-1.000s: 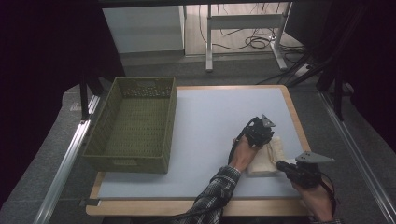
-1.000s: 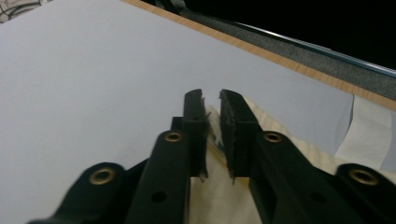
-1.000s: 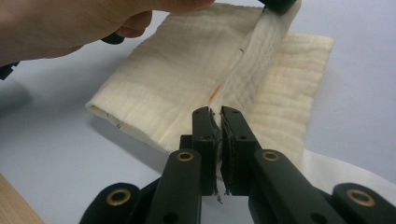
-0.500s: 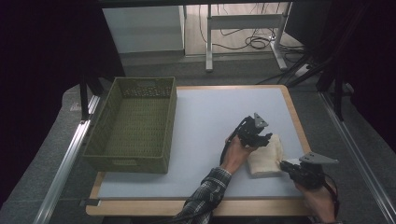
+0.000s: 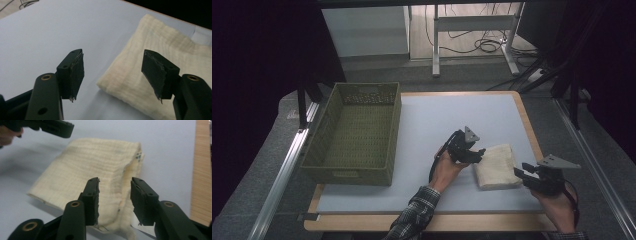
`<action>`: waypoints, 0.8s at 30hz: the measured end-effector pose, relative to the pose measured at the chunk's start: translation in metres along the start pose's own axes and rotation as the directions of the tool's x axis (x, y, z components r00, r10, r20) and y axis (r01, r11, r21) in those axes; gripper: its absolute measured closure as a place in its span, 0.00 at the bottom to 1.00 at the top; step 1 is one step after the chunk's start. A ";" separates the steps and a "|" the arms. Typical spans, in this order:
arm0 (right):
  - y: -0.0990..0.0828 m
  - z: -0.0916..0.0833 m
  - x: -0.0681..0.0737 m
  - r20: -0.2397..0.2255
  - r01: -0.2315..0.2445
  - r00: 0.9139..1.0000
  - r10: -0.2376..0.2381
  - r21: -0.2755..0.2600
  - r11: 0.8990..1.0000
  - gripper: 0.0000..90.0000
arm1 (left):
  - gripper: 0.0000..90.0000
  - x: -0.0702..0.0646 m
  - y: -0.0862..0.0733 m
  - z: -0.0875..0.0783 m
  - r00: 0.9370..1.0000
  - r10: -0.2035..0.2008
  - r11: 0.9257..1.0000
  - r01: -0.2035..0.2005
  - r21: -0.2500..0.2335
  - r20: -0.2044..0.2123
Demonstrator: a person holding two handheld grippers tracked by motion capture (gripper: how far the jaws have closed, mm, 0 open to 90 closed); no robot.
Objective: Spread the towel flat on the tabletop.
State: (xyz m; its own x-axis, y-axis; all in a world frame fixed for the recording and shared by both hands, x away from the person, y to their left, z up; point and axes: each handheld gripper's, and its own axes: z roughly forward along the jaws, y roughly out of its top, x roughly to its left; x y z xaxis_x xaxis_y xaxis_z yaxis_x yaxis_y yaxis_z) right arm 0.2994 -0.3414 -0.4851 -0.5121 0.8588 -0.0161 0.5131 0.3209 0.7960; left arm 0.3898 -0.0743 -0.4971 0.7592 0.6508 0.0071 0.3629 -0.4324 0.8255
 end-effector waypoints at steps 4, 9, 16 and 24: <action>-0.009 0.014 -0.002 0.034 0.002 0.999 -0.003 0.050 0.999 0.64 | 0.37 0.001 -0.006 0.003 1.000 -0.004 1.000 0.004 0.012 -0.003; -0.022 0.017 -0.014 0.076 -0.017 0.997 0.011 0.073 0.997 0.68 | 0.37 0.004 -0.009 0.005 1.000 -0.018 1.000 0.018 0.016 -0.013; -0.023 0.018 -0.019 0.097 -0.031 0.995 0.024 0.071 0.997 0.69 | 0.37 0.008 -0.013 0.012 0.999 -0.016 0.999 0.017 0.041 -0.030; -0.020 0.011 -0.010 0.058 -0.033 0.998 0.029 0.060 0.998 0.59 | 0.37 0.012 -0.017 0.025 0.999 -0.010 0.996 0.013 0.085 -0.036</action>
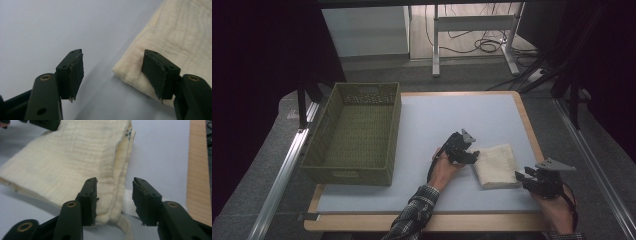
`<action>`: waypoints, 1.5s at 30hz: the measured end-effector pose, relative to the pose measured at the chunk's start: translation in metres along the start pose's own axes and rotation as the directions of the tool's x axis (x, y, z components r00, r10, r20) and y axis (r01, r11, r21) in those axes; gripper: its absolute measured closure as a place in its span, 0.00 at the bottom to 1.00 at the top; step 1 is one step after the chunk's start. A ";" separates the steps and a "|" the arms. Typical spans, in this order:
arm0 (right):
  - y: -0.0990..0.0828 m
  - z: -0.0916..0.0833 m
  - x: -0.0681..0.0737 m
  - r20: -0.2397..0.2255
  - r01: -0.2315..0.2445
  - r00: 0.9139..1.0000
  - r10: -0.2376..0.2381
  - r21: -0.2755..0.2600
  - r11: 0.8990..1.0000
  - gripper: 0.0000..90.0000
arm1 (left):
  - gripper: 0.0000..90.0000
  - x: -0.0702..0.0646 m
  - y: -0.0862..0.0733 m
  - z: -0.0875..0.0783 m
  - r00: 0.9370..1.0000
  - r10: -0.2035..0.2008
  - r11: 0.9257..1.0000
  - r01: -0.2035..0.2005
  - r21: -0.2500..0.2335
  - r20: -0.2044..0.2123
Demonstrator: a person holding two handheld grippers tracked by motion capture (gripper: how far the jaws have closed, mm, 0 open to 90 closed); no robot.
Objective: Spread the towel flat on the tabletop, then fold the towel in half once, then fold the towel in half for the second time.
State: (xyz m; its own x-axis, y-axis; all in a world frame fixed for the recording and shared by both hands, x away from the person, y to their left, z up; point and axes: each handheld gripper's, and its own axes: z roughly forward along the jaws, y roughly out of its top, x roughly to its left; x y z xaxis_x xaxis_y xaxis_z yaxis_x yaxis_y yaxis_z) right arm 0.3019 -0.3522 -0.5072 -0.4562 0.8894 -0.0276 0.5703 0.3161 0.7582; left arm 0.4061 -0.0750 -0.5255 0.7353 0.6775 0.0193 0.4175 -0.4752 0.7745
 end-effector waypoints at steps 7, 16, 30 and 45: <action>-0.009 0.006 -0.004 -0.001 -0.021 1.000 0.021 0.020 1.000 0.53 | 0.37 -0.004 0.011 -0.009 0.999 -0.019 0.998 0.022 -0.065 0.043; -0.010 0.009 -0.004 -0.034 -0.060 0.998 0.061 0.032 0.998 0.61 | 0.43 -0.001 0.004 0.011 1.000 -0.019 0.999 0.019 0.027 0.022; -0.007 0.009 0.000 -0.102 -0.095 0.990 0.100 0.053 0.994 0.92 | 0.92 -0.003 0.002 0.011 0.984 -0.073 0.997 0.068 0.039 0.161; 0.008 -0.001 0.008 -0.158 -0.100 0.983 0.098 -0.006 0.995 0.93 | 0.94 0.004 0.017 -0.019 0.996 -0.008 1.000 0.009 -0.013 0.089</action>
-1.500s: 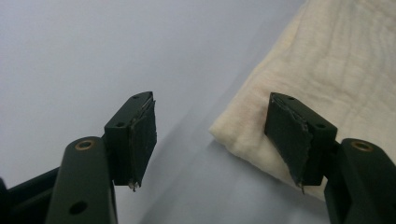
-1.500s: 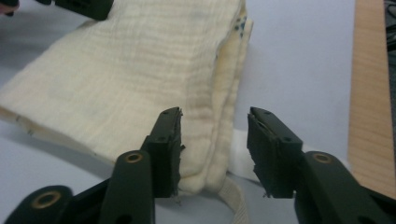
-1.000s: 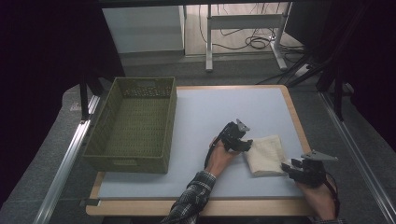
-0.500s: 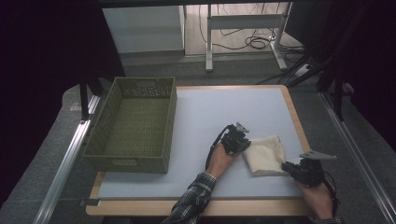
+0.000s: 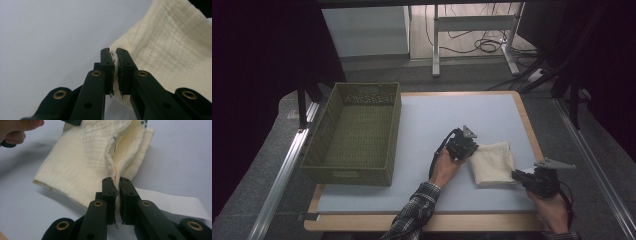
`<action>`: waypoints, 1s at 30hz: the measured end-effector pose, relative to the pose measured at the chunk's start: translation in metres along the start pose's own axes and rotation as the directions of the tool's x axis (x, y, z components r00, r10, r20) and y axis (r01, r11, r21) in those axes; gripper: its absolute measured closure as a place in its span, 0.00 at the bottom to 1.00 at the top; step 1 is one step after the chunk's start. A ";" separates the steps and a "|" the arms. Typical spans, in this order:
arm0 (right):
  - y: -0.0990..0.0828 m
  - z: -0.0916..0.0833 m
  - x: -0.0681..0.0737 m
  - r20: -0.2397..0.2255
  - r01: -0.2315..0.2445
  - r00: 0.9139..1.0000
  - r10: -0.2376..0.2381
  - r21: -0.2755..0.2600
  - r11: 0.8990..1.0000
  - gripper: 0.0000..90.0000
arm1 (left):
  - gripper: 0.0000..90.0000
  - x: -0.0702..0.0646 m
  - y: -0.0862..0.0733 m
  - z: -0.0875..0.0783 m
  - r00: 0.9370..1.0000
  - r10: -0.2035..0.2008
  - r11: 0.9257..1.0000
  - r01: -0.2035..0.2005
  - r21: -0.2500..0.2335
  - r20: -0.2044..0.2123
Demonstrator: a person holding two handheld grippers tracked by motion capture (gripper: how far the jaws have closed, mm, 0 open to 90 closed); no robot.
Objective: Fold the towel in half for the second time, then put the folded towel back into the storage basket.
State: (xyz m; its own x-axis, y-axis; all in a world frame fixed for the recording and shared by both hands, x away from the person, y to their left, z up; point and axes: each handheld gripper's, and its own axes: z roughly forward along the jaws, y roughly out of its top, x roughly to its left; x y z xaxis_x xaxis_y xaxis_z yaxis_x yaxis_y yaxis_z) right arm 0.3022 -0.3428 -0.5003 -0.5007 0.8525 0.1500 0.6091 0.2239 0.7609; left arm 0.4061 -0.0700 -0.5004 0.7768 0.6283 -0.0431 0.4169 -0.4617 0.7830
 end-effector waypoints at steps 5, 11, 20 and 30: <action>0.007 0.002 0.006 -0.025 0.005 1.000 -0.005 -0.010 1.000 0.93 | 0.94 0.004 0.002 -0.012 1.000 0.019 1.000 -0.019 0.004 -0.024; 0.016 0.005 0.015 -0.053 0.015 0.998 -0.016 -0.020 1.000 0.93 | 0.94 0.012 0.003 -0.025 0.999 0.022 1.000 -0.022 0.010 -0.046; 0.030 0.012 0.029 -0.084 0.034 0.996 -0.037 -0.029 0.999 0.93 | 0.94 0.022 0.004 -0.044 0.997 0.025 0.999 -0.023 0.025 -0.075; 0.048 0.022 0.046 -0.119 0.058 0.991 -0.061 -0.033 0.998 0.93 | 0.93 0.035 0.005 -0.067 0.992 0.027 0.999 -0.023 0.035 -0.124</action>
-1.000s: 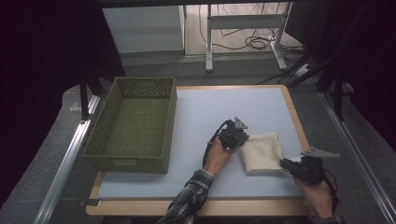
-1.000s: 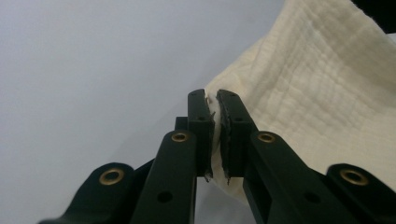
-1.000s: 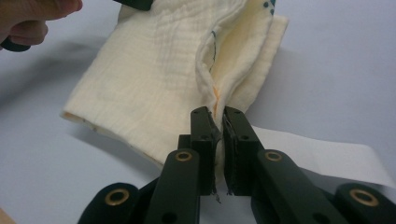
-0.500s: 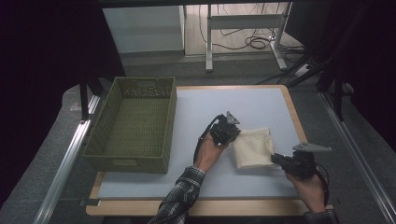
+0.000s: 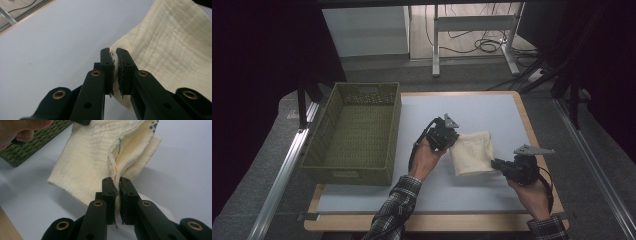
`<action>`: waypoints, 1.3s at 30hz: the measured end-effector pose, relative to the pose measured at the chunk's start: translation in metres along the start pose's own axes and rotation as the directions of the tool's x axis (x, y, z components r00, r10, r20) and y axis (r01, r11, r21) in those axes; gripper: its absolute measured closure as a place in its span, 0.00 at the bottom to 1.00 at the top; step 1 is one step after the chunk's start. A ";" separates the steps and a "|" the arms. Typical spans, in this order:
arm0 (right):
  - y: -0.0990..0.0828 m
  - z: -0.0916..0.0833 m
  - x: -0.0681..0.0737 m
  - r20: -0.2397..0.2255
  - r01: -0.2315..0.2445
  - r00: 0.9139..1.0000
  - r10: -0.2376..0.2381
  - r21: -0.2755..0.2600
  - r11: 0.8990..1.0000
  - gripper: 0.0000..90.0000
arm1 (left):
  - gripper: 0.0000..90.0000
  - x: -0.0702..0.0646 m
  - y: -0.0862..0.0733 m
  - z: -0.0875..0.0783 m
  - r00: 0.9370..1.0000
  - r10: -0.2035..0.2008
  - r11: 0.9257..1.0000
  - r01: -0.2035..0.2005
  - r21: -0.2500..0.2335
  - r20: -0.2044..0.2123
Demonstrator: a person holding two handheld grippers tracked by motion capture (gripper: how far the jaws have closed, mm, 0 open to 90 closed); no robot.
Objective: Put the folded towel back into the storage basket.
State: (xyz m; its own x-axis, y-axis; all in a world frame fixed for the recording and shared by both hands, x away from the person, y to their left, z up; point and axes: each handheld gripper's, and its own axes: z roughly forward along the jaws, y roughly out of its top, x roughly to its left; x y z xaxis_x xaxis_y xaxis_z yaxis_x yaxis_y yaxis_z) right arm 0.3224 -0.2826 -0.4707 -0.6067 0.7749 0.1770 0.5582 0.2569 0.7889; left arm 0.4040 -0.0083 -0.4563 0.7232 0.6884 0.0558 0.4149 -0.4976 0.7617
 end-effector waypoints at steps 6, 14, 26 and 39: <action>0.015 0.011 0.013 -0.019 0.029 0.999 -0.029 -0.003 1.000 0.93 | 0.93 0.013 -0.001 -0.017 0.999 -0.008 1.000 0.007 -0.003 -0.036; 0.031 0.026 0.030 -0.046 0.052 0.998 -0.053 -0.010 0.999 0.93 | 0.93 0.030 -0.004 -0.037 0.997 -0.007 1.000 0.007 0.004 -0.078; 0.061 0.044 0.056 -0.097 0.076 0.992 -0.080 -0.042 0.996 0.93 | 0.94 0.056 -0.003 -0.073 0.988 -0.001 1.000 0.002 0.008 -0.152; 0.081 0.064 0.075 -0.147 0.076 0.986 -0.084 -0.060 0.995 0.93 | 0.94 0.079 -0.006 -0.097 0.978 -0.014 1.000 0.016 0.008 -0.208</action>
State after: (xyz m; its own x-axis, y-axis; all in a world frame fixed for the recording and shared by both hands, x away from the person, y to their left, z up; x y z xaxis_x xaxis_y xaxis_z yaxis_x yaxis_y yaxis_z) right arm 0.3585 -0.1661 -0.4309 -0.7280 0.6572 0.1951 0.4759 0.2796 0.8339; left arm 0.4046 0.1004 -0.3938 0.5866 0.7900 0.1783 0.4307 -0.4907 0.7574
